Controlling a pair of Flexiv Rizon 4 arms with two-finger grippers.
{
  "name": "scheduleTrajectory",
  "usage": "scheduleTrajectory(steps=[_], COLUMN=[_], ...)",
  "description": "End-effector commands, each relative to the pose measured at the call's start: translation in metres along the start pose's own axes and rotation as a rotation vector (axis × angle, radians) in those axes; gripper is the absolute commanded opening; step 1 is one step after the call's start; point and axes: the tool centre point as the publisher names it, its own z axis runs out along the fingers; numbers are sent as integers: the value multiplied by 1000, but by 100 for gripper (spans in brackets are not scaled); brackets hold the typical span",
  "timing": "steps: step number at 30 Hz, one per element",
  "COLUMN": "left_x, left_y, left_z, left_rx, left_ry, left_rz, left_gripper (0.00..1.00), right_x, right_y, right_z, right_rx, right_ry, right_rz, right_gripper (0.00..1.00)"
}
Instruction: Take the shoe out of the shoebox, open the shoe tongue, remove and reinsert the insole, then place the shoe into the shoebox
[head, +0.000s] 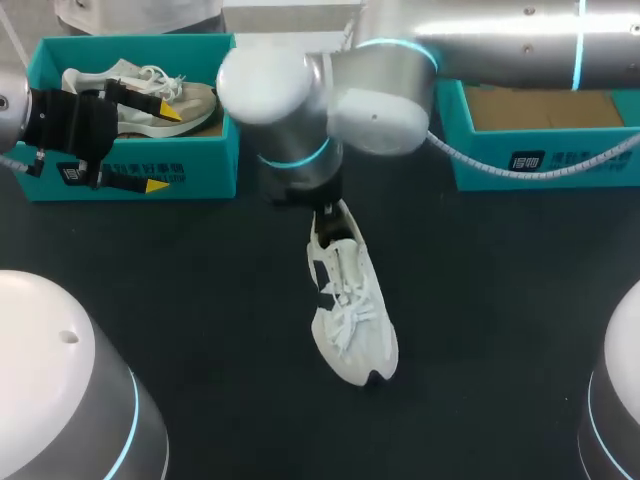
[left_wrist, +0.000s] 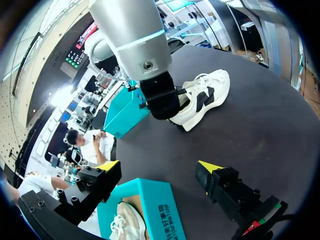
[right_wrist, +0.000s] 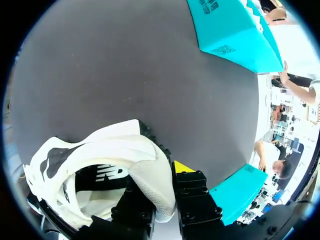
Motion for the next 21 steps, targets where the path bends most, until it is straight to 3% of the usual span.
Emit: scheduleTrajectory(steps=[1,8,10,21], left_x=[0,0,0,0], left_y=[0,0,0,0], left_z=[-1,-1,-1,-1], left_rx=[-2,-2,-2,-2], left_ry=[2,2,2,2], left_rz=[0,0,0,0], left_gripper=[100,100,100,100], right_x=[-24,-58,-60,-60], right_y=[-36,-47,-48,-48], right_z=[-78,-140,-148,-148], right_rx=[-64,-132,-95,-95], right_ry=[46,-23,-51,-51], right_rz=[-13,-28,2,2], right_gripper=[0,0,0,0])
